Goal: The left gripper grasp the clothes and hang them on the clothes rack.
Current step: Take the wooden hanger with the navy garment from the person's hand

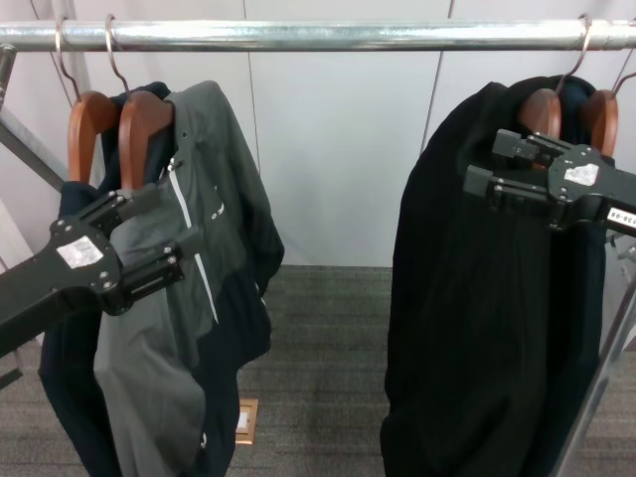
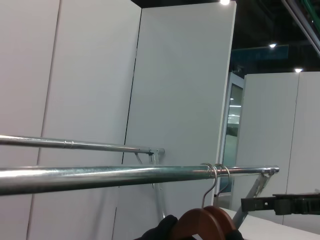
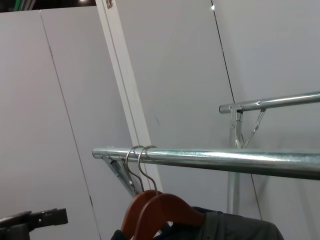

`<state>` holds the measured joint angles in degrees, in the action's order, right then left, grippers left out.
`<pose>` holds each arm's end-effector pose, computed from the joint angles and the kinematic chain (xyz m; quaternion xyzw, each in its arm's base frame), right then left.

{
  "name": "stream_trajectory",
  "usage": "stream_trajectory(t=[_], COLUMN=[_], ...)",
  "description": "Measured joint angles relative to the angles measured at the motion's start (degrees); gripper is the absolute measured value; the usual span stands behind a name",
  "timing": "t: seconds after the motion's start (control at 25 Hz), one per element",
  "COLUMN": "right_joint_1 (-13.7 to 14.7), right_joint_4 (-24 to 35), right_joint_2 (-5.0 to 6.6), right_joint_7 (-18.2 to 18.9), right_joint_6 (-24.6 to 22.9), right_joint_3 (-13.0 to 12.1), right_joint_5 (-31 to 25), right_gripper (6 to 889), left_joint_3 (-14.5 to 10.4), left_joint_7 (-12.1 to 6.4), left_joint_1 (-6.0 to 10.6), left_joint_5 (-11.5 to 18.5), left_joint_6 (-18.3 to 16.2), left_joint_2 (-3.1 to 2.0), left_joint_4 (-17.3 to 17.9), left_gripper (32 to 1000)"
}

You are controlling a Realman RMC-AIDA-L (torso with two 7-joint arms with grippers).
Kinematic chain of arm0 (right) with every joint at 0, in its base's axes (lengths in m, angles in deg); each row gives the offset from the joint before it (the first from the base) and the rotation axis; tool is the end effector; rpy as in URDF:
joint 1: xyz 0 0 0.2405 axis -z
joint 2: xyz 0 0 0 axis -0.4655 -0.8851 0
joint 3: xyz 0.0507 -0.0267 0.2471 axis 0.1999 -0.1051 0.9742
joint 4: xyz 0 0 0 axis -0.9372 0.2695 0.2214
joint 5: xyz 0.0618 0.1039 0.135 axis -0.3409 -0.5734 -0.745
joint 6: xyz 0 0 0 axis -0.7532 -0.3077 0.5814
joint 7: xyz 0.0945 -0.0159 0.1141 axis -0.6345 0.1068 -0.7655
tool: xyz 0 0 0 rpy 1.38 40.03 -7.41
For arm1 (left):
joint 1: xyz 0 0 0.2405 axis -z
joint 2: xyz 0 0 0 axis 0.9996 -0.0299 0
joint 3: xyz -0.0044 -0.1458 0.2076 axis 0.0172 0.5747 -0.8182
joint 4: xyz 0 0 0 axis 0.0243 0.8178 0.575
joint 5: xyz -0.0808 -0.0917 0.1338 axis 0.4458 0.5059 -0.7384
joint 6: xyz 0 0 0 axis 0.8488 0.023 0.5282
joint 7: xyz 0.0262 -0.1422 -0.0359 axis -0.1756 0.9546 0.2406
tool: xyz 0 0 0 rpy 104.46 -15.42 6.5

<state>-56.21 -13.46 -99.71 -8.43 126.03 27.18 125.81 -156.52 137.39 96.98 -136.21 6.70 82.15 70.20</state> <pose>0.2411 0.3334 0.0349 -0.8812 0.2241 0.3536 0.2195 -0.2529 0.2617 0.0329 -0.8568 -0.1628 -0.4004 0.2813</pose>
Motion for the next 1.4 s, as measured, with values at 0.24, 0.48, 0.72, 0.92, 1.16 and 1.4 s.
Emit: stream_trajectory(t=[0.24, 0.48, 0.72, 0.92, 1.16, 1.4], right_joint_1=[0.0, -0.01, -0.1, -0.14, -0.08, -0.08], right_joint_4=[0.0, 0.0, 0.0, 0.13, 0.14, 0.03], right_joint_2=[0.0, 0.0, 0.0, 0.0, 0.0, 0.0], right_joint_7=[0.0, 0.0, -0.03, -0.18, -0.21, -0.14], right_joint_6=[0.0, 0.0, 0.09, 0.21, 0.27, 0.12], right_joint_3=[0.0, 0.0, 0.0, 0.0, 0.0, 0.0], right_joint_5=[0.0, 0.0, 0.0, 0.0, 0.0, 0.0], right_gripper=[848, 848, 849, 849, 849, 848], left_joint_3=[0.0, 0.0, 0.0, 0.0, 0.0, 0.01], left_joint_7=[-0.03, -0.11, -0.13, -0.13, -0.12, -0.12], left_joint_1=[0.09, 0.09, 0.09, 0.09, 0.09, 0.09], left_joint_5=[0.03, 0.09, 0.24, 0.33, 0.45, 0.45], left_joint_6=[0.0, 0.0, 0.0, 0.0, 0.0, 0.0], left_joint_2=[0.0, 0.0, 0.0, 0.0, 0.0, 0.0], left_joint_4=[-0.06, -0.06, -0.06, -0.06, -0.06, -0.06], left_gripper=[828, 823, 818, 813, 808, 803])
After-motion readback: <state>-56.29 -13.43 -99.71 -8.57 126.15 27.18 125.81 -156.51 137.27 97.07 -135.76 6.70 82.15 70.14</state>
